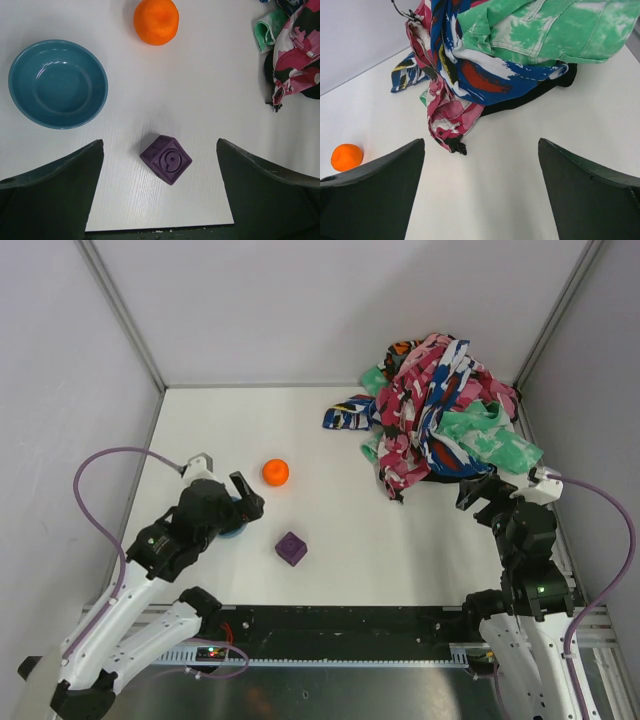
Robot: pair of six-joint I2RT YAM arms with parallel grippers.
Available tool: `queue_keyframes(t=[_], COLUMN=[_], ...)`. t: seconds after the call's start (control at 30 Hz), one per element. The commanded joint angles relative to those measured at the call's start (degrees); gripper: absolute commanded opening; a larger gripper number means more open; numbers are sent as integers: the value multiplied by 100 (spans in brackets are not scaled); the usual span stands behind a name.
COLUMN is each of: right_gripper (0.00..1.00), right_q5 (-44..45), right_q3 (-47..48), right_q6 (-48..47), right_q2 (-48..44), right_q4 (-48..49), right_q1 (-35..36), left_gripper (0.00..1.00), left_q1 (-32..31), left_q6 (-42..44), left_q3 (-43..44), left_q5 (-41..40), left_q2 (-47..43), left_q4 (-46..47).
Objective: Pick out a specific cloth from the pile
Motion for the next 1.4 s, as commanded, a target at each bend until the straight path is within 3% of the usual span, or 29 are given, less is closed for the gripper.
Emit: queue_keyframes(t=[0.0, 0.13, 0.27, 0.4, 0.47, 0.53, 0.67, 0.8, 1.1, 1.37], right_gripper=[99, 99, 99, 99, 99, 99, 99, 99, 99, 99], right_q5=[-40, -549, -1668, -3682, -4235, -4107, -3765, -3192, -2257, -1279], right_q3=[-25, -38, -30, 32, 241, 715, 1707, 2176, 2465, 2801], right_q6=[-32, -356, -1082, -2553, -3569, -4593, -6852, -8148, -9239, -9109], right_q2=[-103, 1, 251, 857, 1305, 1844, 3111, 4064, 5303, 6638], right_q4=[408, 805, 1602, 2609, 2908, 2744, 1394, 681, 475, 1475], right_q1=[-16, -17, -16, 33, 253, 638, 1282, 1531, 1490, 888], left_gripper=[100, 100, 100, 100, 100, 100, 100, 100, 100, 100], left_q1=[43, 45, 45, 43, 43, 43, 43, 43, 46, 43], left_q6=[-79, -102, -67, -40, 15, 73, 107, 138, 272, 313], left_q3=[7, -16, 4, 99, 199, 294, 333, 375, 493, 538], left_q5=[-191, -229, -195, -170, -190, -199, -241, -357, -453, -609], left_q2=[-105, -90, 24, 210, 330, 436, 572, 683, 1086, 1398], left_q4=[-18, -18, -13, 13, 22, 19, 45, 75, 162, 236])
